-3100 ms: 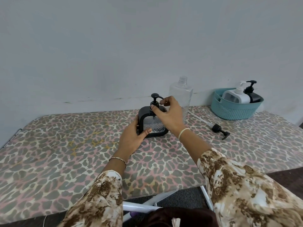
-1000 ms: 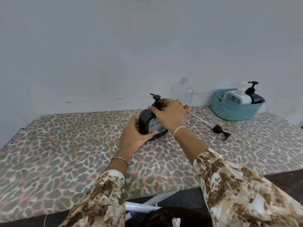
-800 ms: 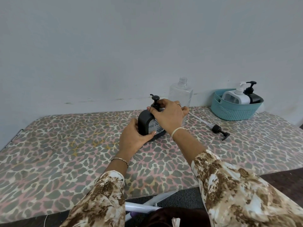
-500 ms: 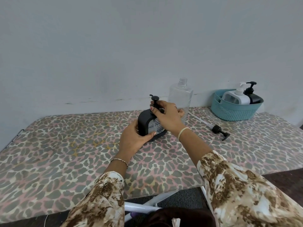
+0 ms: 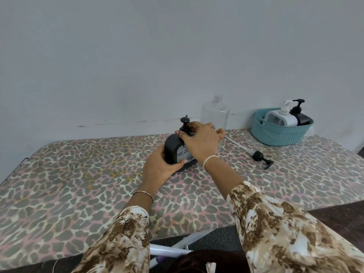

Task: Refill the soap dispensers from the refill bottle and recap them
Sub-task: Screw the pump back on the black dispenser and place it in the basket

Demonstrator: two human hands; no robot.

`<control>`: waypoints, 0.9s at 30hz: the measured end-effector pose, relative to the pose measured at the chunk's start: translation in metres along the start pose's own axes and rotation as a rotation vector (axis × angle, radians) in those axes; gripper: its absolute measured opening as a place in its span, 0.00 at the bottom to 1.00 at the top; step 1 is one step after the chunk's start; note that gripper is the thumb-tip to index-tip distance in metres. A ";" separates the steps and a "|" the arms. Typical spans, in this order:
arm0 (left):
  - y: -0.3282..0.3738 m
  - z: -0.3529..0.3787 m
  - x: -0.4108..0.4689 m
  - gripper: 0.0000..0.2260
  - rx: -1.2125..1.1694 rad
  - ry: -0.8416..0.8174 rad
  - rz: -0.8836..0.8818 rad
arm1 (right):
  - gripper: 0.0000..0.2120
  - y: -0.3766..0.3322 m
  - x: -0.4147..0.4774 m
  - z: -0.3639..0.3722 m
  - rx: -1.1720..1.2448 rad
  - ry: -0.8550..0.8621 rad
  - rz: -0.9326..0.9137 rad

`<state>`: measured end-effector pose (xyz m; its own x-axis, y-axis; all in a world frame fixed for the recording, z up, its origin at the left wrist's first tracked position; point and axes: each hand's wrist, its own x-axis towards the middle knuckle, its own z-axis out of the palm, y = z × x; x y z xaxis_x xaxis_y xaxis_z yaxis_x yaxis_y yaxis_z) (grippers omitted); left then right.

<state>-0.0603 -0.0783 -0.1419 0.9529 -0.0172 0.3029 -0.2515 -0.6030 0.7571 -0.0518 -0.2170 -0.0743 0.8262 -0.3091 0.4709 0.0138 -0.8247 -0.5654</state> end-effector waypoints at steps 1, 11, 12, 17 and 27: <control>0.001 0.000 -0.001 0.20 0.006 0.004 0.003 | 0.21 -0.001 -0.001 0.000 0.011 0.009 0.003; 0.004 0.003 -0.007 0.22 0.034 0.028 -0.015 | 0.21 -0.009 -0.010 -0.008 0.045 -0.041 0.059; 0.005 0.003 -0.009 0.23 0.020 0.024 -0.017 | 0.20 -0.009 -0.012 -0.009 0.078 -0.056 0.062; 0.009 -0.002 -0.014 0.23 -0.123 -0.028 -0.061 | 0.33 -0.005 -0.028 -0.006 0.273 -0.078 0.123; 0.013 0.002 -0.026 0.18 -0.341 -0.224 -0.050 | 0.29 0.002 -0.061 -0.002 0.470 -0.163 0.289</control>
<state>-0.0882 -0.0875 -0.1416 0.9692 -0.1905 0.1564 -0.2104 -0.3090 0.9275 -0.1034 -0.2010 -0.1028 0.9092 -0.3829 0.1635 -0.0071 -0.4070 -0.9134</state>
